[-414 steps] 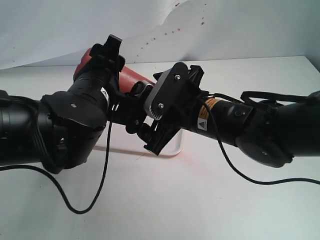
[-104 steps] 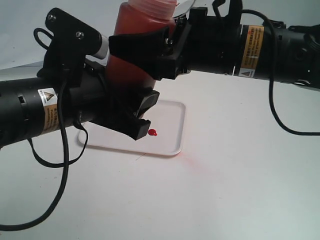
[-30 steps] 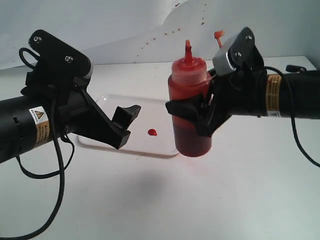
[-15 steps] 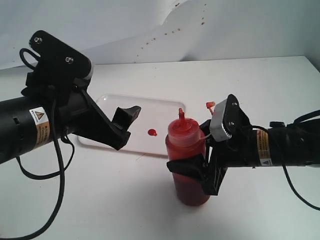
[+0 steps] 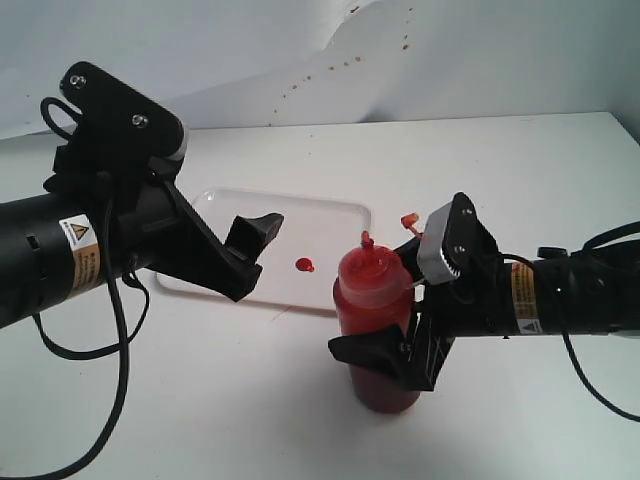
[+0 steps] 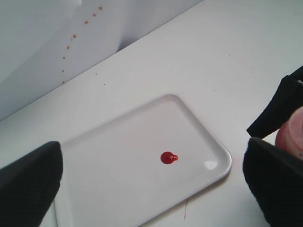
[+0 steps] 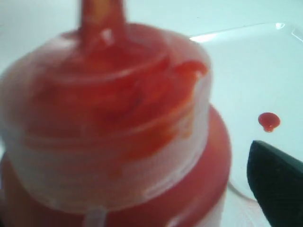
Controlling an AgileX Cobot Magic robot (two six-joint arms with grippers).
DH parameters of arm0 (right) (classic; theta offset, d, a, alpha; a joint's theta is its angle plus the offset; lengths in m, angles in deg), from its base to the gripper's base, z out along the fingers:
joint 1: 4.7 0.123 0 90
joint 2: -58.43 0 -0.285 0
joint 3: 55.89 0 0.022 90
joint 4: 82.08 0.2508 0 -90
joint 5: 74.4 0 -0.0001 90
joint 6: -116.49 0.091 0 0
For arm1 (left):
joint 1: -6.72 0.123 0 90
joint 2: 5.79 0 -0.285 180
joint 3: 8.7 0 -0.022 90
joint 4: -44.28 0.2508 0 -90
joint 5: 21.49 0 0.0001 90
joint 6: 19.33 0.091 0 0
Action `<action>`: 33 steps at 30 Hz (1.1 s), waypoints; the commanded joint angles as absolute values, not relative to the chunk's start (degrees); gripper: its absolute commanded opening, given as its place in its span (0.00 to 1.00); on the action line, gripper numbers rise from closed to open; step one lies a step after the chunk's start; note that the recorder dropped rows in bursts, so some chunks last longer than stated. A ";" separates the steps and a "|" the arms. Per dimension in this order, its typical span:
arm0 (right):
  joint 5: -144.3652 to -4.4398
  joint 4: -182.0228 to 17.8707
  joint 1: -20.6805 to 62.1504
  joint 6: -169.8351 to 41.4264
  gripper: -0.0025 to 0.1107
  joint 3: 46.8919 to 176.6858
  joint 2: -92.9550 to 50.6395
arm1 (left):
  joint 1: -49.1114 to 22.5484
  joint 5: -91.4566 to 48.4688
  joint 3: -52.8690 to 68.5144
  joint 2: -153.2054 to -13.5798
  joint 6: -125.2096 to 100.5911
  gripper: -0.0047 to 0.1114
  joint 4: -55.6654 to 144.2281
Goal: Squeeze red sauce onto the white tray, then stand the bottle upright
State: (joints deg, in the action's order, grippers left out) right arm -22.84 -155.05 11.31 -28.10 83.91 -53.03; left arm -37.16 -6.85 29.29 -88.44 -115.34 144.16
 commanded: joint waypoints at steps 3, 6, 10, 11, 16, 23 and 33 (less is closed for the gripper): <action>-19.60 -153.39 11.28 -27.49 0.95 83.74 -53.04 | -37.17 -6.65 29.66 -88.21 -115.18 0.87 144.23; -15.42 -153.39 11.28 -27.10 0.95 83.74 -53.04 | -37.17 -6.65 29.66 -88.21 -115.18 0.87 144.23; -9.34 -153.39 11.28 -26.99 0.95 83.74 -53.04 | -37.17 -6.53 29.66 -88.21 -115.18 0.87 144.23; -9.19 -153.54 11.28 -26.99 0.95 83.74 -52.74 | -37.17 -6.53 29.66 -88.21 -115.18 0.87 144.23; -10.02 -153.54 11.28 -26.87 0.95 83.74 -49.74 | -37.17 -6.53 29.66 -88.21 -115.18 0.87 144.23; -10.02 -153.54 11.28 -24.72 0.95 83.74 -42.67 | -37.17 -6.53 29.66 -88.21 -115.18 0.87 144.23; -10.02 -149.57 11.28 -21.75 0.95 83.74 -31.92 | -37.17 -6.53 29.66 -88.21 -115.18 0.87 144.23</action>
